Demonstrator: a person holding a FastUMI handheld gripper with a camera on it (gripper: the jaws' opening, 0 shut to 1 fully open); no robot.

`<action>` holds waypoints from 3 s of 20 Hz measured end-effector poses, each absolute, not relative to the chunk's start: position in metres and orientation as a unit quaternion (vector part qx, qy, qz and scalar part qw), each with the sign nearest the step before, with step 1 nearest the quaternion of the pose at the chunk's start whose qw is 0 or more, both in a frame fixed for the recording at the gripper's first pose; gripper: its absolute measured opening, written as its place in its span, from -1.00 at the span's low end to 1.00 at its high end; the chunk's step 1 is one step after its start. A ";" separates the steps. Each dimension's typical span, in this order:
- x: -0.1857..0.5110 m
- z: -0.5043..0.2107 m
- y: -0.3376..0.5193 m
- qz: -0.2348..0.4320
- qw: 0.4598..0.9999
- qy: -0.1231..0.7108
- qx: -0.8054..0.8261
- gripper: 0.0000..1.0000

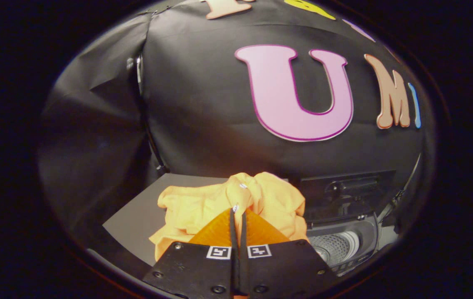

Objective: Put the clothes into the washing machine and then close the washing machine lid.

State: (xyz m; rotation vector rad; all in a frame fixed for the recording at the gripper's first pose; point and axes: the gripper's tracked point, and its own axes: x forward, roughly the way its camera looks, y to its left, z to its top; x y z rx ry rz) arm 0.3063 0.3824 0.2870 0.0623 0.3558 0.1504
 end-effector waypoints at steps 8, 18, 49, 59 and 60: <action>0.304 0.348 0.268 -0.048 0.991 0.126 0.002 -1.00; 0.313 0.306 0.161 -0.136 0.979 0.150 -0.014 -0.80; 0.453 0.272 0.146 -0.123 0.980 0.158 0.001 1.00; 0.492 0.244 0.137 -0.129 0.977 0.169 -0.032 0.99; 0.494 0.243 0.136 -0.132 0.976 0.169 -0.024 1.00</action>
